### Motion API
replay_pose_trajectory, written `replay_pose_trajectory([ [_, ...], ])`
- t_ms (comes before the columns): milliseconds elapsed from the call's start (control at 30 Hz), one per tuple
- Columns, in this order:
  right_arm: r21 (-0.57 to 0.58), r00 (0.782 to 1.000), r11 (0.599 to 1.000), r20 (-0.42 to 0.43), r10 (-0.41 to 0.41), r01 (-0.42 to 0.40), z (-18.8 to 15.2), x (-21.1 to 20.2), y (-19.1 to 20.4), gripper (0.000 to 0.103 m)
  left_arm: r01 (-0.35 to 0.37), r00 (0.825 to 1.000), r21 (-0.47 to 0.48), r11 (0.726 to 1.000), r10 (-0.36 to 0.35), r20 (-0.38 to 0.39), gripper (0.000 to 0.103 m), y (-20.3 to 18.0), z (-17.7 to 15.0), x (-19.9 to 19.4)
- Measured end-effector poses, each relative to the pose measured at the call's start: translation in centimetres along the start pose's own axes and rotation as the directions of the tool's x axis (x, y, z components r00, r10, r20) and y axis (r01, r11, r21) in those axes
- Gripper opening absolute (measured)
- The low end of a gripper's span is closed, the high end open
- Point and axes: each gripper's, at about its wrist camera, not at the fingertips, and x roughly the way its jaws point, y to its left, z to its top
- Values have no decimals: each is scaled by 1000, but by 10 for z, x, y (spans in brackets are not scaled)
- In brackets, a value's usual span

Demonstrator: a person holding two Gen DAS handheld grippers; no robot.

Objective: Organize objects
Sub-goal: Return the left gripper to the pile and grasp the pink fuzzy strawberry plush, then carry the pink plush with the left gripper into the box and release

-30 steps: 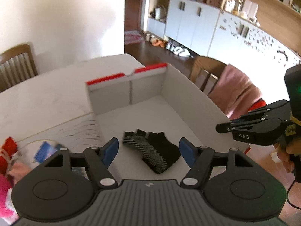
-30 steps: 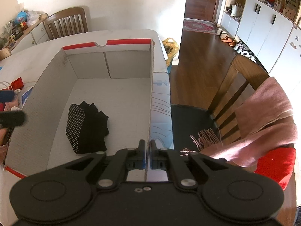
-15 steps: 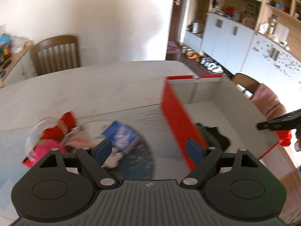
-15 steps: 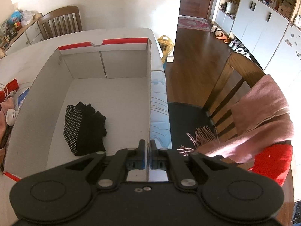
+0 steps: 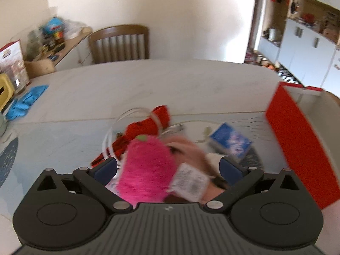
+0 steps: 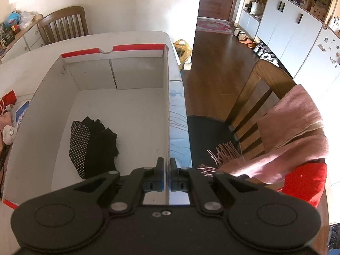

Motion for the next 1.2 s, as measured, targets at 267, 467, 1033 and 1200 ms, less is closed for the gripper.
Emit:
replay_pose_trajectory([
  [267,3,999,999,-5,-40,40,0,1,4,4,-25,999,-30,999,24,-24,103,24,-10,23],
  [467,-2,998,998,-7,-59,59,-1,1,6,5,-16,1000,-23,1000,16,-19,103,28,-13,37],
  [1033,-20,999,999,-20,-31,31,-1,1,6,4,-26,1000,16,1000,26,4,51,13,-8,25],
  [1200,-33,1000,999,-27,1,-2,-3,0,8,4,-2,1000,8,1000,2,20,51,2,-1,1],
])
